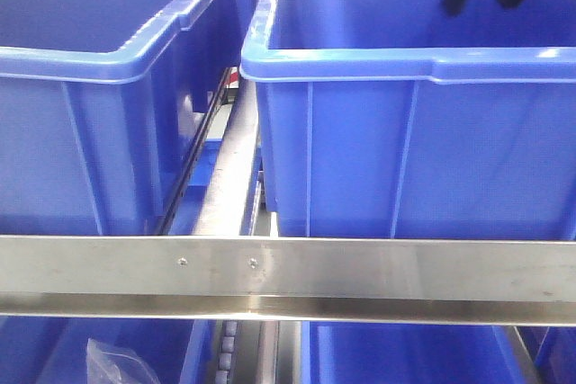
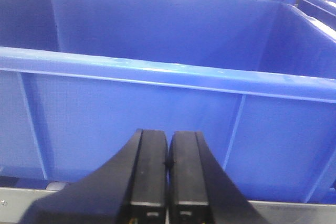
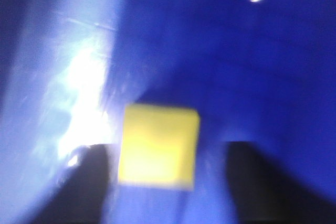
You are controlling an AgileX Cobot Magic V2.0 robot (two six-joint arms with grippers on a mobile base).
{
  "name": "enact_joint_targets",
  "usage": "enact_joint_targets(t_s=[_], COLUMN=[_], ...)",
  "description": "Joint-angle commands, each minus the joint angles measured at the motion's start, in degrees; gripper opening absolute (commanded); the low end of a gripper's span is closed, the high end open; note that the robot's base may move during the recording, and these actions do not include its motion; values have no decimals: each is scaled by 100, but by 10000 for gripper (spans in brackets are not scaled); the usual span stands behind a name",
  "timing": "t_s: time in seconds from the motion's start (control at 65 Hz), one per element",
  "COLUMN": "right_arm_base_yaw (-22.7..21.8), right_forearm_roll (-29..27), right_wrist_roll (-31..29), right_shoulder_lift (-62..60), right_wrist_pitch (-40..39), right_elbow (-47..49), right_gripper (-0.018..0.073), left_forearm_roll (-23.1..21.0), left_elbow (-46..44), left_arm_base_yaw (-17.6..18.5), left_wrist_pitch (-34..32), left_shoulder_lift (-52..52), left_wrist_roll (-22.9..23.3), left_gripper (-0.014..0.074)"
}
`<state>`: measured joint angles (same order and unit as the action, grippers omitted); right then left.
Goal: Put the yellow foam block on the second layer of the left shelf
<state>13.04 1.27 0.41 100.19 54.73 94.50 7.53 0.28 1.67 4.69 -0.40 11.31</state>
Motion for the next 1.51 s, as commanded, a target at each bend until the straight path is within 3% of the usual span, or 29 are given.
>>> enact_joint_targets(t_s=[0.0, 0.108, 0.508, 0.831, 1.154, 1.492], right_arm_base_yaw=[-8, -8, -8, -8, -8, -8], right_forearm_roll=[79, 79, 73, 20, -13, -13], right_wrist_roll=[-41, -41, -41, -41, -41, -41], right_shoulder_lift=[-600, -1037, -3515, -6406, -9117, -9587], right_wrist_pitch=[-246, -587, -2509, -3023, -2699, -2711], right_elbow=[-246, -901, -3987, -6009, -6540, -6540], right_gripper=[170, 50, 58, 58, 58, 58], left_forearm_roll=[-13, -13, -13, -13, -13, -13], left_elbow=[148, 148, 148, 148, 148, 148], left_arm_base_yaw=[28, 28, 28, 28, 28, 28], left_wrist_pitch=[-469, -504, -504, -504, -504, -504], left_shoulder_lift=[46, 46, 46, 46, 46, 46], left_wrist_roll=[22, 22, 22, 22, 22, 22], left_gripper=[136, 136, 136, 136, 136, 136])
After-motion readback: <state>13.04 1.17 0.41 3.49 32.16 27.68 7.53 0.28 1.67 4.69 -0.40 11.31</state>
